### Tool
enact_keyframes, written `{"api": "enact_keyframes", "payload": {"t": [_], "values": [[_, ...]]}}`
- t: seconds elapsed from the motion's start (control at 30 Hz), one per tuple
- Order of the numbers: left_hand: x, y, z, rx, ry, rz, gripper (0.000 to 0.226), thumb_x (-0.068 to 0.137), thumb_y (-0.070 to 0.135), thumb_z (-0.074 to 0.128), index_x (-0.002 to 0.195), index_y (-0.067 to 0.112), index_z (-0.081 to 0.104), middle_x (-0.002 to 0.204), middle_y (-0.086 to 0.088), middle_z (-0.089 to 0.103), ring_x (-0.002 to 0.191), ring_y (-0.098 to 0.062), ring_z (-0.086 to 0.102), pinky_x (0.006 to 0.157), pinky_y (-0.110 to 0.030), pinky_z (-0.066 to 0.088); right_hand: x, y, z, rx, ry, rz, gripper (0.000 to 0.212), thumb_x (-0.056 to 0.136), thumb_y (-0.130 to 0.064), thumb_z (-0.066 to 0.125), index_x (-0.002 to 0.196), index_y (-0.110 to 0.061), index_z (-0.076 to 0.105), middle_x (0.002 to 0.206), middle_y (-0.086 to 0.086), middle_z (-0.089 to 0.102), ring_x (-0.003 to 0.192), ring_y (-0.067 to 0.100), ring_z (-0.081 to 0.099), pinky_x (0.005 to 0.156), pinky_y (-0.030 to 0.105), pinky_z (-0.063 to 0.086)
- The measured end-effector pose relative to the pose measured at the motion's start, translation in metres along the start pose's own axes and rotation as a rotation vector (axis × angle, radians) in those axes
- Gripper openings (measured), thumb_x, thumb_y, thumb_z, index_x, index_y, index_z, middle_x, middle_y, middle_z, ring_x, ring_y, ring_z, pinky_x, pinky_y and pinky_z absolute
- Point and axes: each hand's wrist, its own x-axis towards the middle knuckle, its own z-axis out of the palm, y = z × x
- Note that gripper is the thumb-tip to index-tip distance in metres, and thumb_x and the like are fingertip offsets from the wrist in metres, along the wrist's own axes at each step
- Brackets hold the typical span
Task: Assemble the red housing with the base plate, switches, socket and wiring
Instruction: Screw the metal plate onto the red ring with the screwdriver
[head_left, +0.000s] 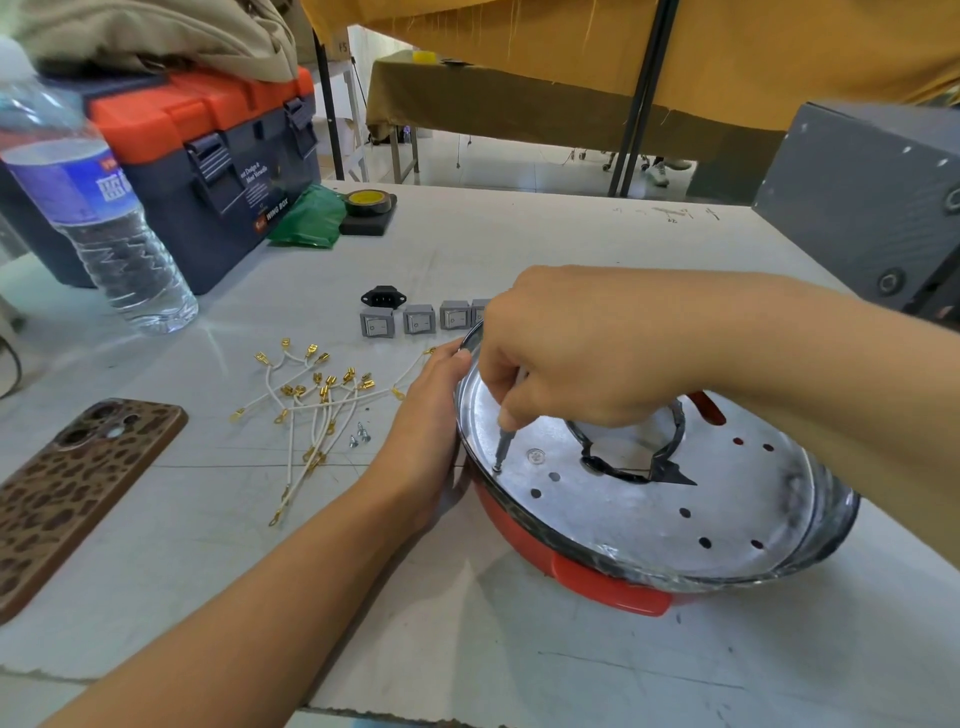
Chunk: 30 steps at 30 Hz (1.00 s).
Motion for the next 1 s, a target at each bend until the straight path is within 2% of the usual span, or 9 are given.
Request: {"api": "enact_keyframes", "payload": {"t": [0.17,0.27,0.4,0.5,0.57,0.67,0.73,0.87,1.0], "values": [[-0.001,0.0,0.0,-0.021,-0.002,-0.01,0.04,0.092,0.029,0.044,0.12,0.003,0.053,0.099,-0.015,0.058,0.085,-0.022,0.058,0.07,-0.034,0.045,-0.001,0.002,0.004,0.01,0.018,0.007,0.025,0.091,-0.03,0.059,0.074,-0.011,0.062,0.062,-0.001,0.052,0.055,0.011,0.044,0.05,0.022,0.036],[-0.001,0.0,-0.001,-0.01,-0.037,0.001,0.027,0.092,0.028,0.044,0.109,0.01,0.055,0.086,-0.012,0.058,0.068,-0.018,0.058,0.06,-0.027,0.046,-0.009,0.005,0.007,-0.03,0.023,-0.015,0.022,0.09,-0.035,0.057,0.075,-0.019,0.059,0.063,-0.008,0.05,0.059,0.008,0.045,0.055,0.021,0.036],[-0.002,0.001,0.001,-0.004,-0.015,-0.017,0.036,0.094,0.029,0.042,0.117,0.003,0.053,0.099,-0.016,0.054,0.089,-0.024,0.052,0.074,-0.037,0.04,-0.014,0.004,0.01,-0.157,0.097,-0.062,0.016,0.09,-0.035,0.057,0.079,-0.023,0.056,0.066,-0.009,0.046,0.065,0.012,0.047,0.053,0.027,0.036],[-0.002,-0.001,0.0,-0.006,-0.006,-0.004,0.031,0.094,0.031,0.04,0.113,0.01,0.053,0.093,-0.014,0.052,0.082,-0.022,0.051,0.066,-0.033,0.039,-0.012,0.002,0.008,-0.218,0.122,-0.098,0.03,0.091,-0.035,0.055,0.064,-0.022,0.047,0.073,-0.005,0.053,0.064,0.016,0.048,0.048,0.026,0.03],[-0.001,-0.001,0.0,-0.028,-0.004,0.014,0.027,0.095,0.03,0.039,0.11,0.012,0.052,0.091,-0.014,0.05,0.078,-0.021,0.05,0.064,-0.032,0.038,-0.012,0.0,0.007,-0.218,0.122,-0.099,0.036,0.09,-0.034,0.056,0.06,-0.02,0.043,0.064,-0.005,0.047,0.057,0.013,0.043,0.047,0.027,0.027],[-0.001,-0.002,0.001,-0.043,0.004,0.013,0.042,0.095,0.03,0.039,0.122,-0.002,0.049,0.101,-0.018,0.053,0.09,-0.025,0.051,0.076,-0.039,0.039,-0.009,-0.003,0.005,-0.164,0.094,-0.056,0.039,0.089,-0.031,0.059,0.056,-0.016,0.045,0.054,-0.003,0.04,0.05,0.012,0.037,0.048,0.029,0.029],[-0.002,-0.002,0.001,-0.038,0.009,0.002,0.045,0.095,0.03,0.04,0.126,-0.001,0.047,0.107,-0.02,0.056,0.093,-0.026,0.054,0.079,-0.041,0.04,-0.005,-0.004,0.003,-0.121,0.056,-0.029,0.042,0.088,-0.027,0.061,0.052,-0.015,0.043,0.049,-0.002,0.039,0.047,0.013,0.036,0.049,0.029,0.033],[0.0,-0.001,0.0,-0.047,-0.007,0.005,0.035,0.094,0.029,0.042,0.117,0.006,0.055,0.089,-0.013,0.06,0.071,-0.016,0.059,0.061,-0.028,0.045,0.004,-0.006,-0.002,-0.045,0.003,0.033,0.038,0.089,-0.024,0.06,0.055,-0.015,0.046,0.051,-0.002,0.042,0.048,0.012,0.038,0.046,0.022,0.031],[0.0,0.0,-0.001,-0.03,0.011,-0.012,0.042,0.094,0.028,0.041,0.123,-0.001,0.05,0.109,-0.023,0.057,0.091,-0.026,0.054,0.078,-0.039,0.041,0.002,-0.004,0.002,0.009,0.004,0.048,0.026,0.088,-0.027,0.061,0.068,-0.011,0.059,0.061,-0.001,0.051,0.056,0.011,0.046,0.051,0.022,0.038]]}}
